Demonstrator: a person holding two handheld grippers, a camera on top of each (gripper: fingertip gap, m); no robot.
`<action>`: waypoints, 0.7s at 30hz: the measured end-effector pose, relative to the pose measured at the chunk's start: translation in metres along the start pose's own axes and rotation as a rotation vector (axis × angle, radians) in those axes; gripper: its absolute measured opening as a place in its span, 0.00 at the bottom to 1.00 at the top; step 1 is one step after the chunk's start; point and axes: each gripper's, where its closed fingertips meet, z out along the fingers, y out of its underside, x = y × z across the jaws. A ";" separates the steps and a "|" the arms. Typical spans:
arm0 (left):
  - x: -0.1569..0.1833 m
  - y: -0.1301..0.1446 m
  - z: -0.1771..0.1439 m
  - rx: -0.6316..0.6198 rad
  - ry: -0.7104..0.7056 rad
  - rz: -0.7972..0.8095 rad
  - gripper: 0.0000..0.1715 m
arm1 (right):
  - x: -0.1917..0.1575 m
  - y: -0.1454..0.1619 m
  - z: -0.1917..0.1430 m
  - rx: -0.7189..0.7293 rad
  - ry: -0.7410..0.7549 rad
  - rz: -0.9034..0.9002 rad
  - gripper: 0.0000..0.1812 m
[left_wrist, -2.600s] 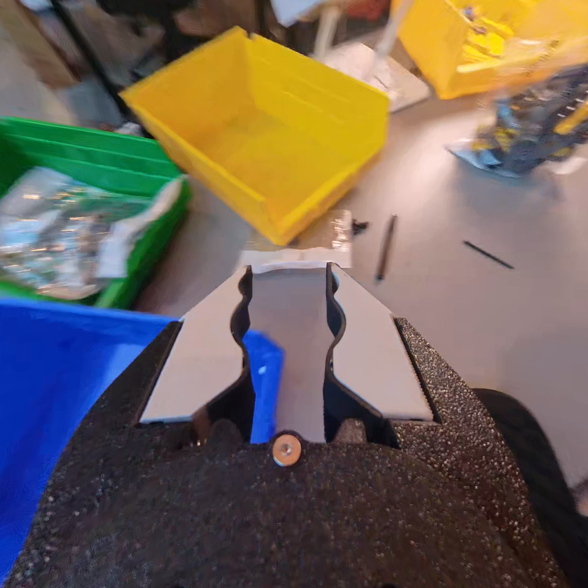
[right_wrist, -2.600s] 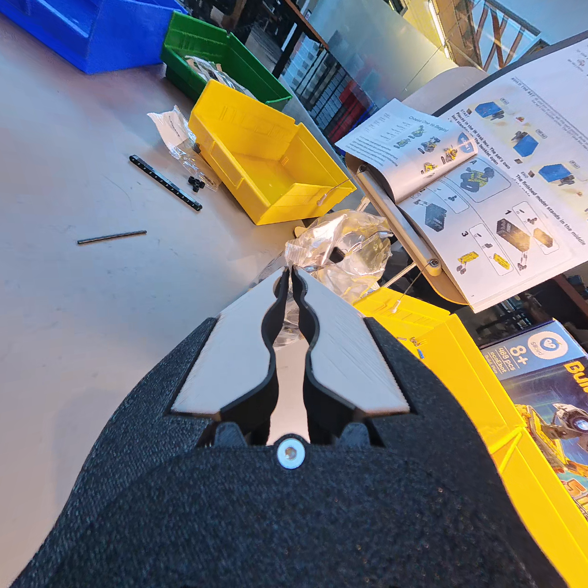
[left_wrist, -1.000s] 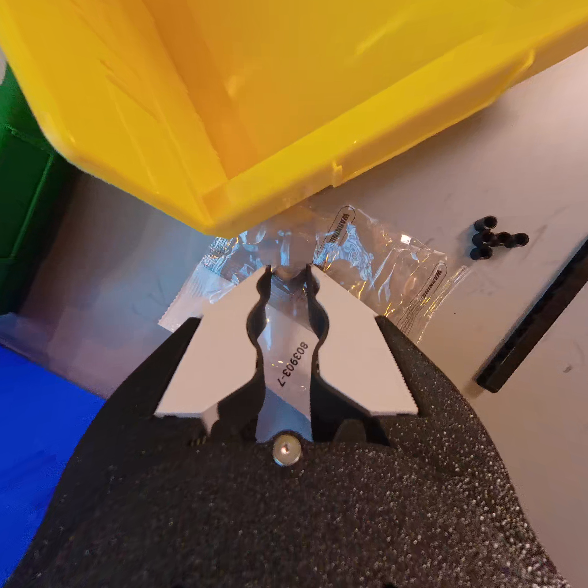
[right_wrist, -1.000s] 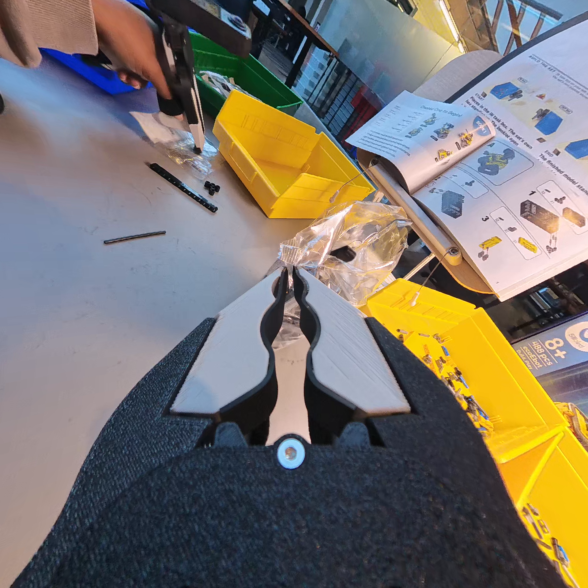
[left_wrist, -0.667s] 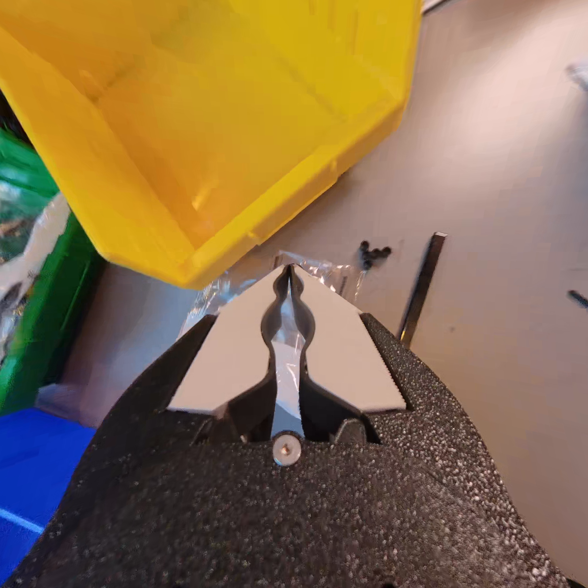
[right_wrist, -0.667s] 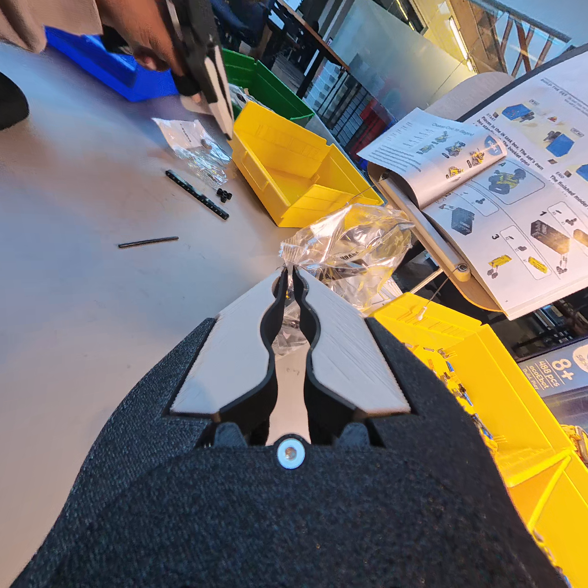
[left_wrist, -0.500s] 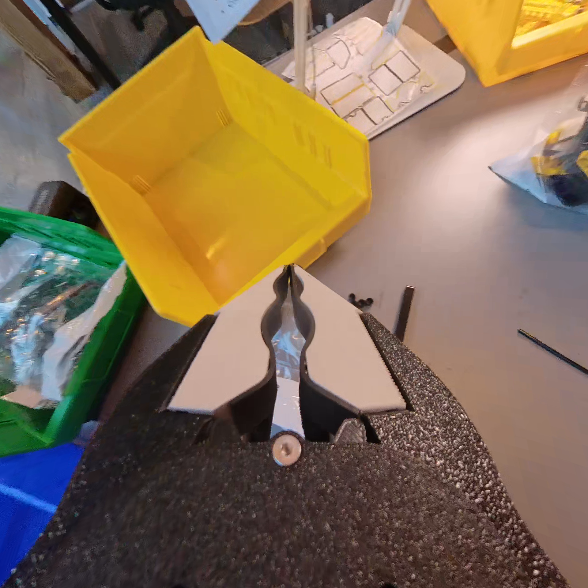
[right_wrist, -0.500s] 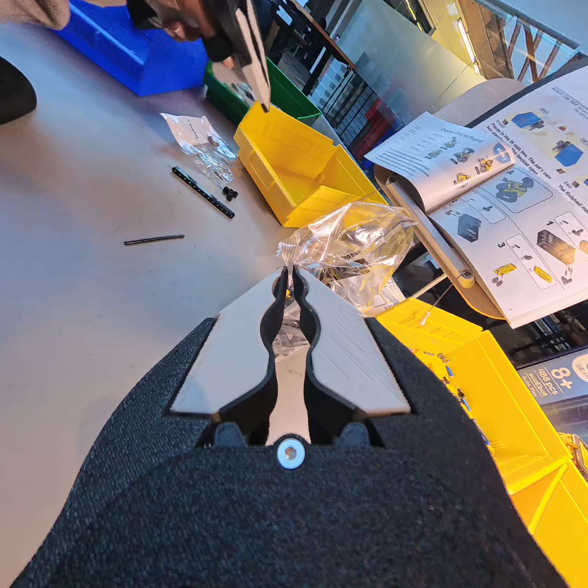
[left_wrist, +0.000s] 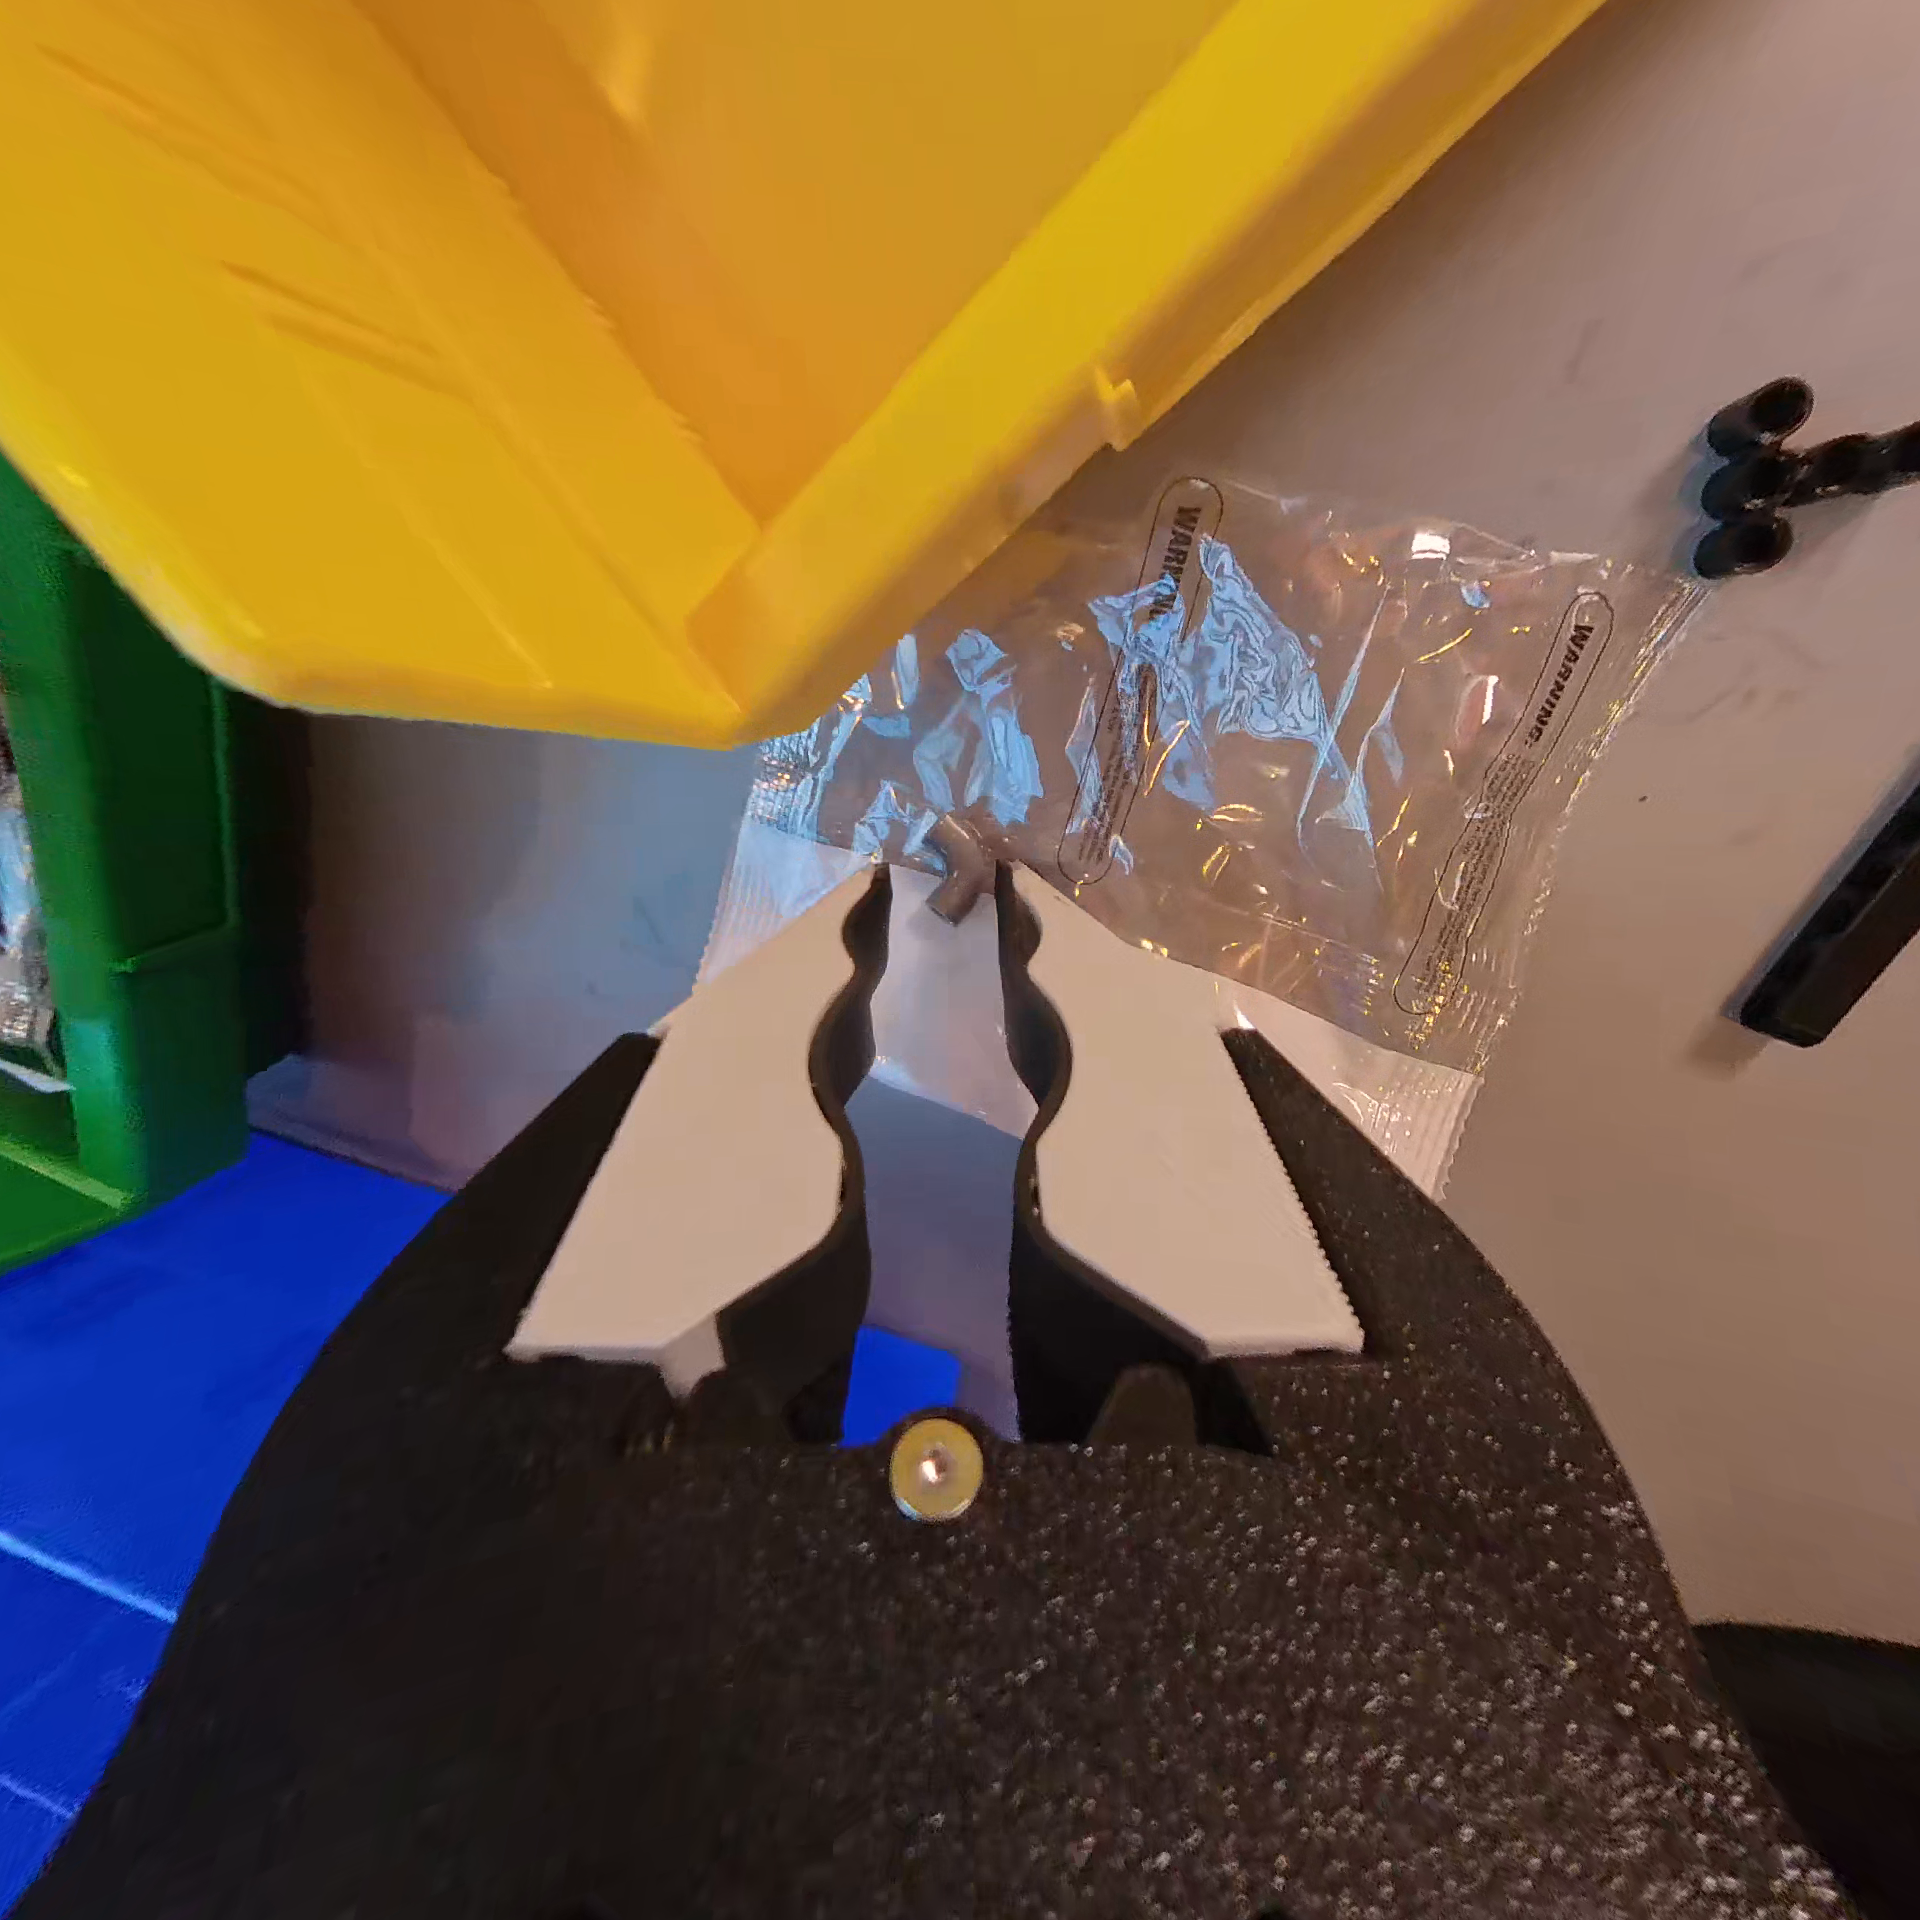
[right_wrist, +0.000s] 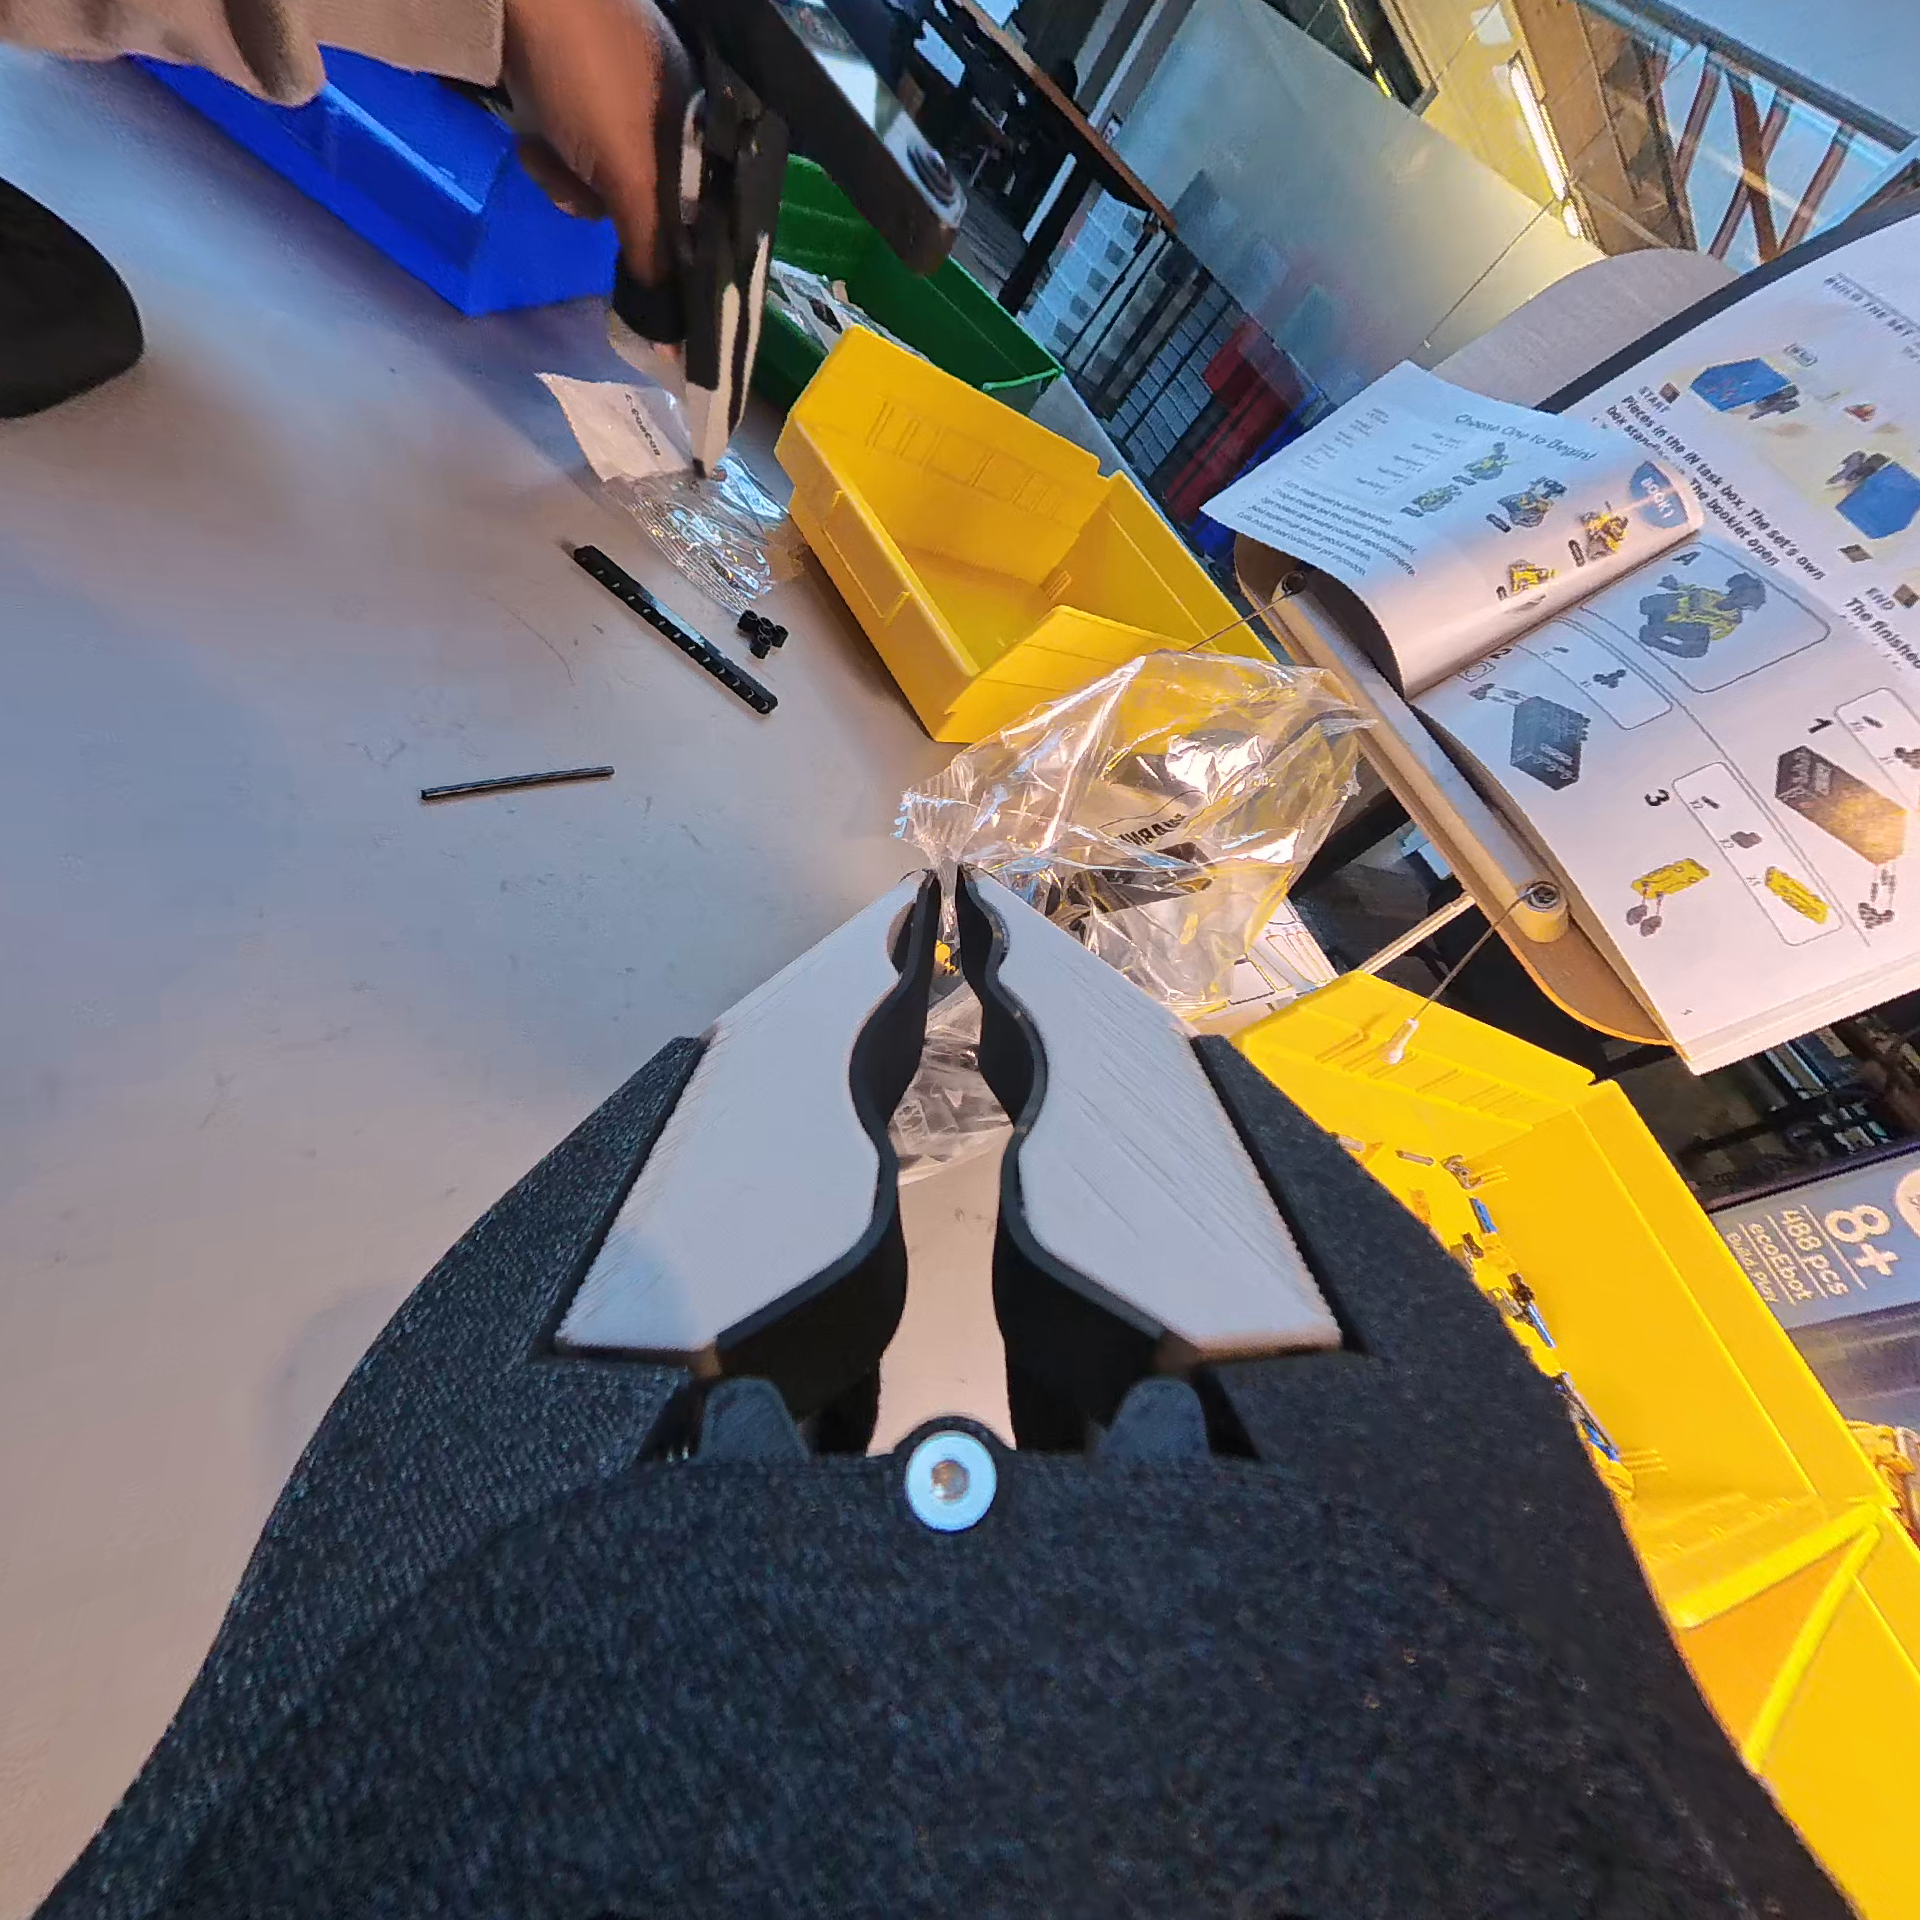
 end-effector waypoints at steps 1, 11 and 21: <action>0.001 0.002 0.003 -0.015 0.009 0.009 0.09 | 0.000 0.000 0.000 -0.001 0.000 -0.001 0.01; 0.068 -0.079 -0.113 0.446 0.075 0.219 0.05 | -0.004 -0.003 0.002 0.011 -0.013 -0.013 0.01; 0.273 -0.167 -0.201 0.712 0.351 0.718 0.05 | -0.033 -0.015 0.013 0.019 -0.077 -0.117 0.01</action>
